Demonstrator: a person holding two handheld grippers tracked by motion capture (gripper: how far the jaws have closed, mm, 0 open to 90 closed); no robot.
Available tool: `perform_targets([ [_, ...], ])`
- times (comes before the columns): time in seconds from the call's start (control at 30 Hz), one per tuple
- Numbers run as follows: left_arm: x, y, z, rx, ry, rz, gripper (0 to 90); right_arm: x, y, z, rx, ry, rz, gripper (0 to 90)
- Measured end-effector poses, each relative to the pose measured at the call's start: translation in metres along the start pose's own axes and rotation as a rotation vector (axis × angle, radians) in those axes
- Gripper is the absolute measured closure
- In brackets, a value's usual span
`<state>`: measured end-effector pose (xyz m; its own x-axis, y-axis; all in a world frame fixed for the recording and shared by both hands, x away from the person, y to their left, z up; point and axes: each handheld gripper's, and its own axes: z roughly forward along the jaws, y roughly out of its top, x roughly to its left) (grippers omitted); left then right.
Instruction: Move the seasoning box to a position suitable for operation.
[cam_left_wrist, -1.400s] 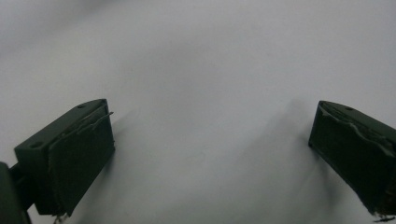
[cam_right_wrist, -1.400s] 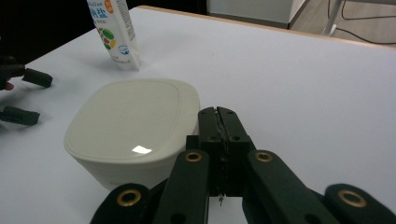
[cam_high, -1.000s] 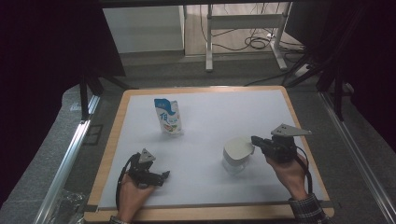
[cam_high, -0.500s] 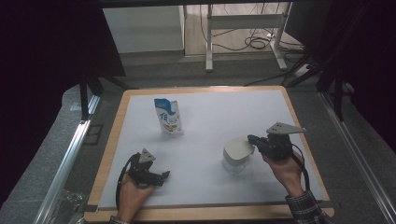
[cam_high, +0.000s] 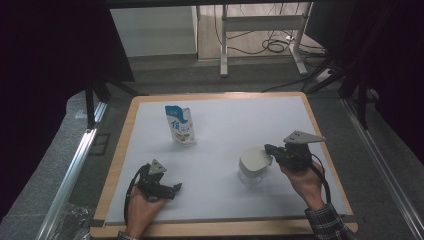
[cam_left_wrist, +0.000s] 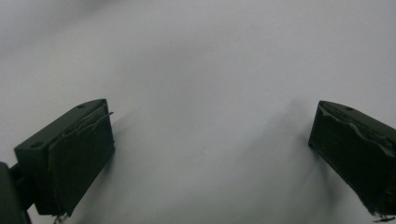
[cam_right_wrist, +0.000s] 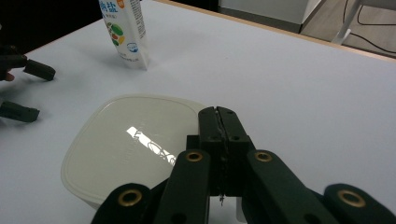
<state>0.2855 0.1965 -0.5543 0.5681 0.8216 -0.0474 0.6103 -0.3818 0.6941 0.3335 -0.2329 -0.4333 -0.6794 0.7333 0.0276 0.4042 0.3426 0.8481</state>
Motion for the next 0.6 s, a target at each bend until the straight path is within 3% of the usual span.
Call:
perform_targets([
  [0.6, 0.0001, 0.0, -0.0001, 0.001, -0.001, 0.001, 0.0, 0.0008, -0.0001, 0.0006, 0.003, -0.031, -0.012, 89.9],
])
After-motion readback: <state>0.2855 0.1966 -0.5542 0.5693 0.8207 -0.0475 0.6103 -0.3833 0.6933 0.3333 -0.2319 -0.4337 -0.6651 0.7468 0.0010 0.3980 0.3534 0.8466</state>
